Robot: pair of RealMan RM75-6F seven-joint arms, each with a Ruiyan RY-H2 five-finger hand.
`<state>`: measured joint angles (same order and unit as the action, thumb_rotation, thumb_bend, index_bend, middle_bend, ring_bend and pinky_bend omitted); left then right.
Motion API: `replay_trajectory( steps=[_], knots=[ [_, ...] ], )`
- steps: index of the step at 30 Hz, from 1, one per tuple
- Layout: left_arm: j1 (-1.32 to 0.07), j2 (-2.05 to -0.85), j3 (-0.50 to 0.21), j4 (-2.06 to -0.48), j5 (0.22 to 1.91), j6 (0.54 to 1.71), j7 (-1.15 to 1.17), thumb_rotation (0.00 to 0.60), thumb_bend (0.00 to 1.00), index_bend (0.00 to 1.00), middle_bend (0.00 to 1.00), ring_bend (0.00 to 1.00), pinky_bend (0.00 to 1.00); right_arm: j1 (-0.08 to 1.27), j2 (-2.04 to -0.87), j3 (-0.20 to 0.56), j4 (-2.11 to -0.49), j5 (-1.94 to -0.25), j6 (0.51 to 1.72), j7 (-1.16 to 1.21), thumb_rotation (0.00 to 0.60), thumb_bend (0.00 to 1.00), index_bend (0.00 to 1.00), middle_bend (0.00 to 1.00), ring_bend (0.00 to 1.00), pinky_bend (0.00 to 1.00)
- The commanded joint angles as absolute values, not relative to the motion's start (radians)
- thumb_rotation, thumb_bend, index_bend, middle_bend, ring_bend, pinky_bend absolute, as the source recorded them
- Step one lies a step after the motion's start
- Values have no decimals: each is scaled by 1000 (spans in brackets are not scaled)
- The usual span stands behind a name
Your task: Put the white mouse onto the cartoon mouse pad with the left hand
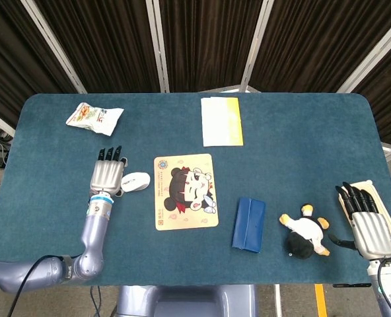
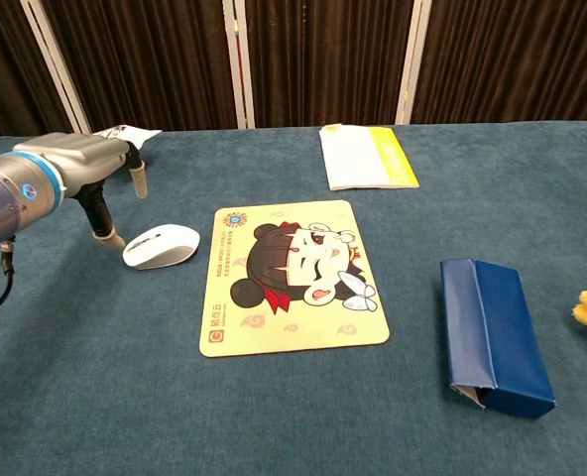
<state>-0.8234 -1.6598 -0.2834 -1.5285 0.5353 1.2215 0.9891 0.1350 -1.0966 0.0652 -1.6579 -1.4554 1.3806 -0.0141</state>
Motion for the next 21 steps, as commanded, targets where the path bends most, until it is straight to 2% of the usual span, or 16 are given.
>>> replay_trajectory(
  steps=[1, 21],
  knots=[
    [-843, -1685, -289, -1506, 505, 1210, 999, 600, 140, 321, 0, 0, 0, 135, -1096, 65, -1658, -1456, 1380, -13, 600, 110, 0, 0, 0, 0],
    [-911, -1795, -279, -1360, 463, 1189, 1024, 600, 142, 321, 0, 0, 0, 137, -1093, 64, -1657, -1457, 1376, -3, 600, 110, 0, 0, 0, 0]
  ],
)
